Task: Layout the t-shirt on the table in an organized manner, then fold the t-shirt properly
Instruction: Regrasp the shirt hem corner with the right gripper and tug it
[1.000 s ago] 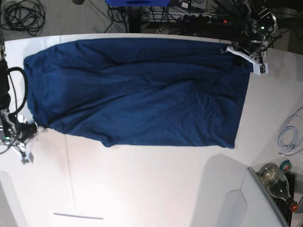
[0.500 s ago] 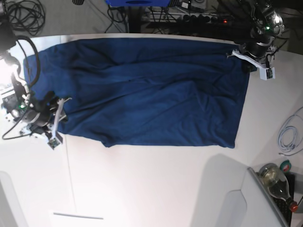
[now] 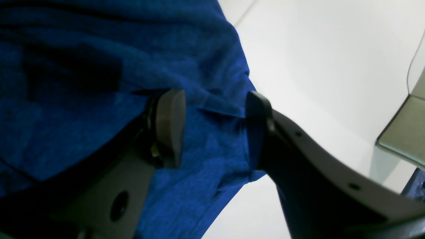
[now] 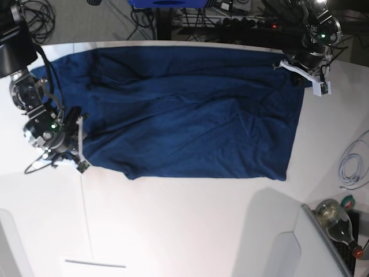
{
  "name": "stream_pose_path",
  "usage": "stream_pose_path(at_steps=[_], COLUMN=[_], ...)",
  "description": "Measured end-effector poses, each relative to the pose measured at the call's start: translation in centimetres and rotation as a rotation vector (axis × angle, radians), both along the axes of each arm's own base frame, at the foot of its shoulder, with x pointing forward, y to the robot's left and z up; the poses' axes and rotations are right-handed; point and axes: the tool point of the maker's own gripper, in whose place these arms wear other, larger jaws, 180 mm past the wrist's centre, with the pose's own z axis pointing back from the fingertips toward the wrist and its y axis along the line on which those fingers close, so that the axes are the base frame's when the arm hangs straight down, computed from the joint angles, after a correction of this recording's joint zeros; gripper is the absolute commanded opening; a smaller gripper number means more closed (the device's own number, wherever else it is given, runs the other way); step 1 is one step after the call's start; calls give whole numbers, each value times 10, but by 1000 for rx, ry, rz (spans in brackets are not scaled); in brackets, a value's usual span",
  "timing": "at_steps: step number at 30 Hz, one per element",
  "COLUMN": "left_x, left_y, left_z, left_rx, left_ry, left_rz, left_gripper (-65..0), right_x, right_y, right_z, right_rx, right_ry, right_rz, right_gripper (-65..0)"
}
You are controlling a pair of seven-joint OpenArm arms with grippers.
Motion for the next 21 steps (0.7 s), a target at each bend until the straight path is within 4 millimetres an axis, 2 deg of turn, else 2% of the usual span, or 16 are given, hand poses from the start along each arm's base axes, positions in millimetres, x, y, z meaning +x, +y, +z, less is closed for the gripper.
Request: stream_pose_path(at_steps=[3, 6, 10, 11, 15, 21], left_x=[0, 0, 0, 0, -1, -1], left_y=[1, 0, 0, 0, 0, 0], left_z=[0, 0, 0, 0, -1, -1], left_rx=[2, 0, 0, 0, -1, -1], left_ry=[1, -1, 0, 1, 2, 3], left_rz=[1, 0, 0, 0, 1, 1], left_gripper=[-650, -650, -650, -650, -650, -650], right_x=[-1, -3, -3, -2, -2, 17], right_y=[2, -10, -16, -14, -8, -11], right_z=[-3, -13, -18, -19, -20, -8], right_rx=[9, -10, -18, -9, 6, 7], right_ry=[4, 39, 48, 45, 86, 56], right_rz=[-1, -27, -35, -34, 23, 17], right_gripper=[-377, -395, -582, -603, -611, -614])
